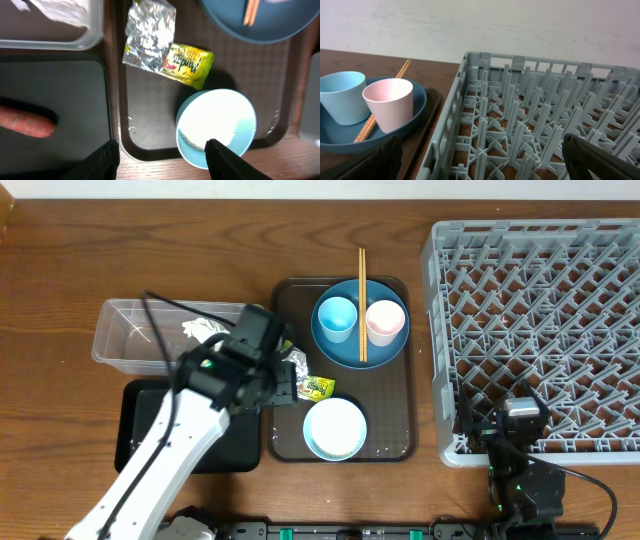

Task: Sort waste into correct bins and load items into the dishwasher rack
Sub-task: 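Reach the left gripper over the foil snack wrapper on the brown tray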

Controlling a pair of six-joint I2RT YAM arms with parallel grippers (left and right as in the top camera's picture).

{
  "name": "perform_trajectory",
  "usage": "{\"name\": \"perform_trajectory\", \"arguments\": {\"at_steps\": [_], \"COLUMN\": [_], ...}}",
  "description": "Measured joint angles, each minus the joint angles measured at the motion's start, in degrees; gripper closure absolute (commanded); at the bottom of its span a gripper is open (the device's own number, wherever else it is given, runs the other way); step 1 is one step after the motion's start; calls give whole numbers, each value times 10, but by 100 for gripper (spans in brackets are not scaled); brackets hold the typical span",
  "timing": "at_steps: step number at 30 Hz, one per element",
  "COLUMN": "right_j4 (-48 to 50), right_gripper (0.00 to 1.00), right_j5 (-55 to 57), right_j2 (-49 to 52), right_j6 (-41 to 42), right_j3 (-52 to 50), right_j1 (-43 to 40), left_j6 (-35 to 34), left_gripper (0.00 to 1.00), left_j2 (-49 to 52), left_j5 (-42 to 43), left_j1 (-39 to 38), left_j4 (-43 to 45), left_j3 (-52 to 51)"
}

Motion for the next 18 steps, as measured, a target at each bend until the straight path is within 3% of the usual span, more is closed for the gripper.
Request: {"name": "perform_trajectory", "arguments": {"at_steps": [14,18], "right_j4": [0,0], "right_gripper": [1,1], "right_j5": [0,0], "right_j2": [0,0], "right_j6": [0,0], "right_j3": [0,0], "right_j1": [0,0], "left_j6": [0,3], "left_gripper": [41,34], "left_j2": [68,68], "left_j5": [-2,-2], "left_j1": [-26,-26], "left_j4": [0,0], "left_j3": [0,0]}}
